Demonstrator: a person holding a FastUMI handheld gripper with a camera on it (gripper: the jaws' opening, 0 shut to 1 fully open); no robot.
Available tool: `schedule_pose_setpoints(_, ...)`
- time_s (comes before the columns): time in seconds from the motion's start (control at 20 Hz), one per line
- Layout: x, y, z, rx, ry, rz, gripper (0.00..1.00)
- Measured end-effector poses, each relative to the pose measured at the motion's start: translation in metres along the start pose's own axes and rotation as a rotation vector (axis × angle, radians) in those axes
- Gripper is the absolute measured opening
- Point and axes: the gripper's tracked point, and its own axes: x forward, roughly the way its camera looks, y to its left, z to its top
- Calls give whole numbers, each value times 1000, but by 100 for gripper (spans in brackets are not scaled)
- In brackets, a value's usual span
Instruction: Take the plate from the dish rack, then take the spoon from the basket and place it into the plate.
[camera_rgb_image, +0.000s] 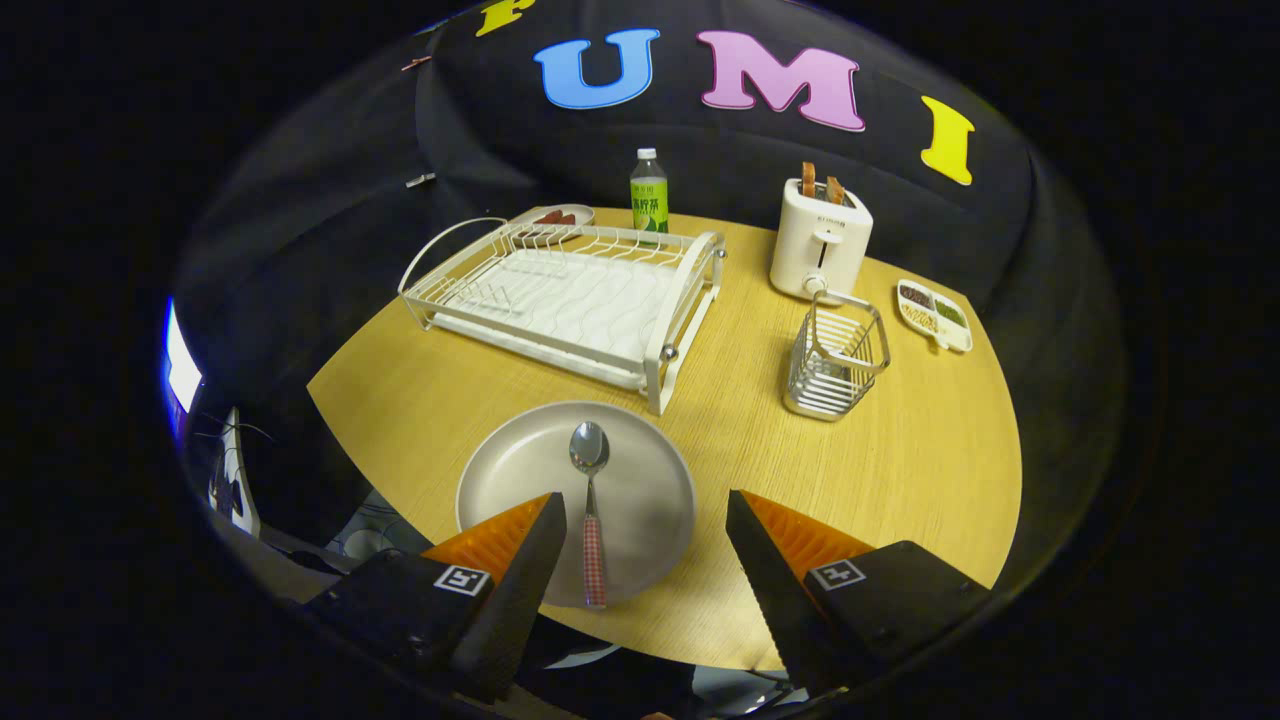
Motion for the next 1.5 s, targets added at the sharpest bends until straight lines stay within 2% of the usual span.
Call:
schedule_pose_setpoints(0.3,-40,-22,93,-24,-183,-92,99)
schedule_pose_setpoints(0.6,-99,-36,190,-28,-386,-151,97)
schedule_pose_setpoints(0.85,-155,-54,254,-43,-551,-218,97)
schedule_pose_setpoints(1.0,-179,-61,276,-53,-620,-240,97)
schedule_pose_setpoints(1.5,-203,-75,276,-53,-655,-266,98)
